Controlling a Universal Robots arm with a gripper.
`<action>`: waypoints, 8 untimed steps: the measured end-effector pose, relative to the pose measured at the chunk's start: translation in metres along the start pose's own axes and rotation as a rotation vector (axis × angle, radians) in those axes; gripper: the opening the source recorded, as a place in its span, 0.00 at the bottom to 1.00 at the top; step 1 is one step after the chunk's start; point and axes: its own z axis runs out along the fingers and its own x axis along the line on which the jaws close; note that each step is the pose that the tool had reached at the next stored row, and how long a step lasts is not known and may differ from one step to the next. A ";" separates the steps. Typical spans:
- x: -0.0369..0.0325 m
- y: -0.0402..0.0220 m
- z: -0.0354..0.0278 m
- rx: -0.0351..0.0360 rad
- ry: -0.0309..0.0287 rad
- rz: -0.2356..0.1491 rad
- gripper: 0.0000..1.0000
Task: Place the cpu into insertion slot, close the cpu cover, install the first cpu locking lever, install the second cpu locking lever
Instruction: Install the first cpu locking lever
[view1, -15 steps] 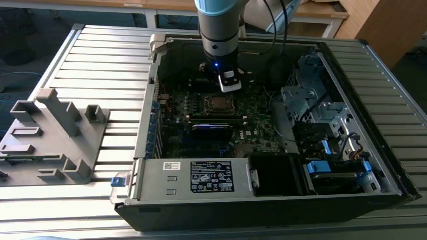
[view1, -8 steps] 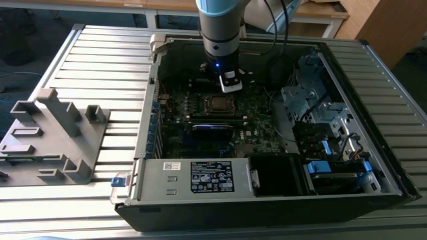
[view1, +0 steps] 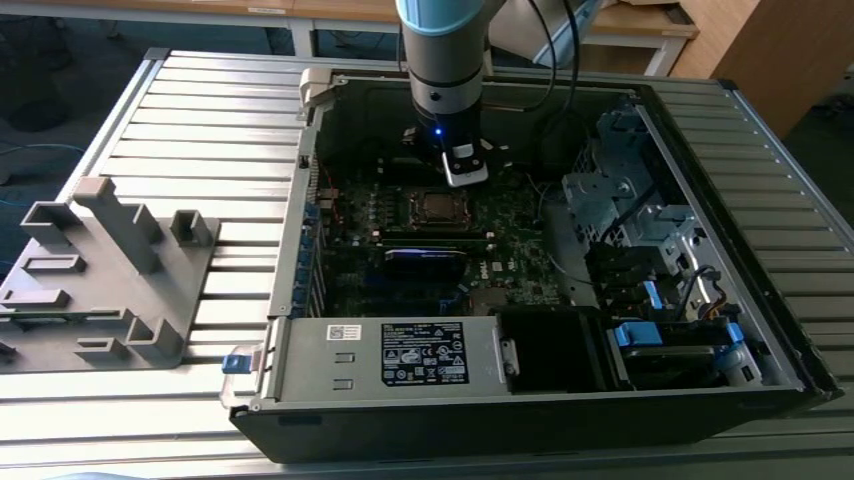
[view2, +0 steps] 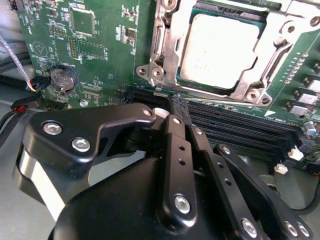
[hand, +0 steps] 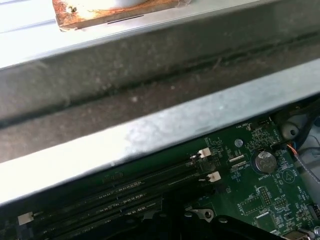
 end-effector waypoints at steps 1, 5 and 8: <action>0.0000 0.0001 -0.0001 0.0002 0.0000 0.000 0.10; -0.0003 0.0008 -0.0028 0.0002 0.0003 0.000 0.10; -0.0003 0.0009 -0.0029 -0.0002 0.0002 0.000 0.10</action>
